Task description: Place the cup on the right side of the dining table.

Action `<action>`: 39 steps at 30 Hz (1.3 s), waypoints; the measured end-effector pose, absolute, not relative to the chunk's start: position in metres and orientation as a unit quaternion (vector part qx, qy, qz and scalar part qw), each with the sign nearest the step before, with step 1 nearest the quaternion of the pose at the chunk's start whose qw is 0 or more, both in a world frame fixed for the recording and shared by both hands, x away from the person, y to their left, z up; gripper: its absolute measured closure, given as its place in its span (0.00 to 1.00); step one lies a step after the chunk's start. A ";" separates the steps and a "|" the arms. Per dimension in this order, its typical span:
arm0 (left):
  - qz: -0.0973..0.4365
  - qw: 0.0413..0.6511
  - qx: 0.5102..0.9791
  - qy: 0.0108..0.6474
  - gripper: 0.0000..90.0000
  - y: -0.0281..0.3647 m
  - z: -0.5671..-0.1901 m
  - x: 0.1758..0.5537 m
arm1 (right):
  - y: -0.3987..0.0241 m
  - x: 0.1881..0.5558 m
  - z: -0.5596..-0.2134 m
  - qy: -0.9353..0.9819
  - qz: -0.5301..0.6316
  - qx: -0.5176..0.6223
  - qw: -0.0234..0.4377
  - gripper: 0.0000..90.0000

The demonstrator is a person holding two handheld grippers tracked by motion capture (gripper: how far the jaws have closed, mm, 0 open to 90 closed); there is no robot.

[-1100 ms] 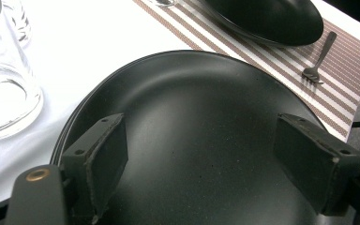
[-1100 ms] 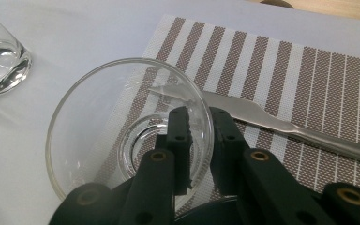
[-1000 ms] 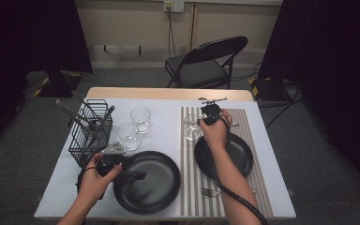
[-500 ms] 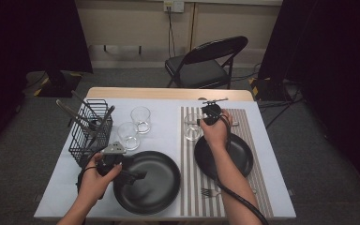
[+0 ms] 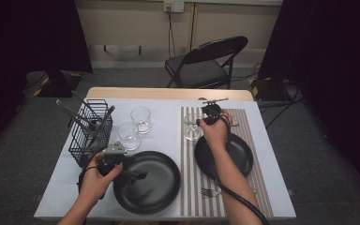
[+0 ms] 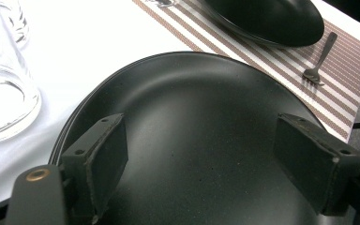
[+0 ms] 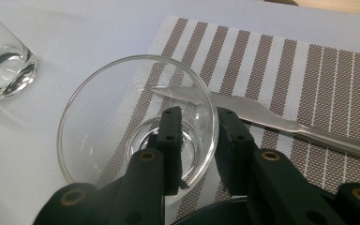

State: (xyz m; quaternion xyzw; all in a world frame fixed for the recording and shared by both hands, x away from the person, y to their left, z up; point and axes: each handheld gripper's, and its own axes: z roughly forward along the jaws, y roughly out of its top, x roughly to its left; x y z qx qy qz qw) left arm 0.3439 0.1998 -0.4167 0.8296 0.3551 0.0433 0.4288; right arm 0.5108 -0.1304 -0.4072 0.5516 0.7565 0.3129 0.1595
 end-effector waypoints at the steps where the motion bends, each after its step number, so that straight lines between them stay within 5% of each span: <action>1: 0.042 0.429 0.829 0.355 0.20 0.200 -0.417 0.344 | -0.131 0.511 -0.407 0.756 0.313 0.552 0.159 0.80; 39: 0.042 0.429 0.830 0.354 0.20 0.197 -0.416 0.344 | -0.141 0.507 -0.395 0.776 0.338 0.512 0.144 0.37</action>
